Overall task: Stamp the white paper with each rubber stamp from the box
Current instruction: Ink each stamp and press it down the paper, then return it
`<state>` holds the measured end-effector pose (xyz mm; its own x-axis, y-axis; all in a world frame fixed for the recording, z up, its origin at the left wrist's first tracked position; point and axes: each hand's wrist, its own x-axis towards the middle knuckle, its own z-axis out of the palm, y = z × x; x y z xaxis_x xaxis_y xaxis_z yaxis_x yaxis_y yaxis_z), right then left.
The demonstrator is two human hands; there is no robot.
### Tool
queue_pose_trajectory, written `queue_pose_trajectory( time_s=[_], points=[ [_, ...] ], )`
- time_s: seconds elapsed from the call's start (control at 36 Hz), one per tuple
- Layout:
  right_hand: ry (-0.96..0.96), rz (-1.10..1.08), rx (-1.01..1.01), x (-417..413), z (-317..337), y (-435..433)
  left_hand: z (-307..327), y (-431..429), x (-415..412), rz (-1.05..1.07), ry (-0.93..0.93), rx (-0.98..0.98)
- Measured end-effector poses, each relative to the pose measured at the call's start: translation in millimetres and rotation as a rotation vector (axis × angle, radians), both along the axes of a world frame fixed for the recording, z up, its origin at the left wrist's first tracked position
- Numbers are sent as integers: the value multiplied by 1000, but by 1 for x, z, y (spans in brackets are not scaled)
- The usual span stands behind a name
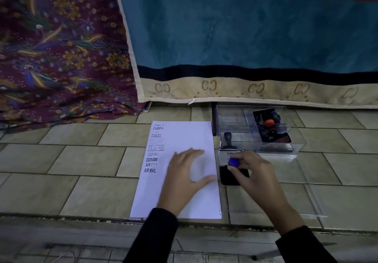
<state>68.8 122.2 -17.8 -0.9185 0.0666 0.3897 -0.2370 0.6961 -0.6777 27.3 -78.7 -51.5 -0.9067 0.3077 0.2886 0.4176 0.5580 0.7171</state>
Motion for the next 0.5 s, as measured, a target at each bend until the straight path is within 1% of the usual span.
queue_pose_trajectory(
  time_s=[0.06, 0.08, 0.19, 0.25, 0.36, 0.5],
  points=[
    [23, -3, -97, -1, 5, -16, 3, -32, -6, 100, 10, 66],
    [27, 7, -130, -3, 6, -28, 3, -50, -9, 148, 20, 63],
    [12, 181, -204, -14, 7, -81, -10, -116, -24, 319, 51, -77],
    [-30, 258, -177, -20, 4, -108, -20, -135, -30, 381, 19, -175],
    [-81, 331, -95, -33, -5, -146, -33, -144, -33, 395, 2, -301],
    [-128, 356, -24, -43, -10, -166, -34, -143, -32, 413, -3, -308]
  ],
)
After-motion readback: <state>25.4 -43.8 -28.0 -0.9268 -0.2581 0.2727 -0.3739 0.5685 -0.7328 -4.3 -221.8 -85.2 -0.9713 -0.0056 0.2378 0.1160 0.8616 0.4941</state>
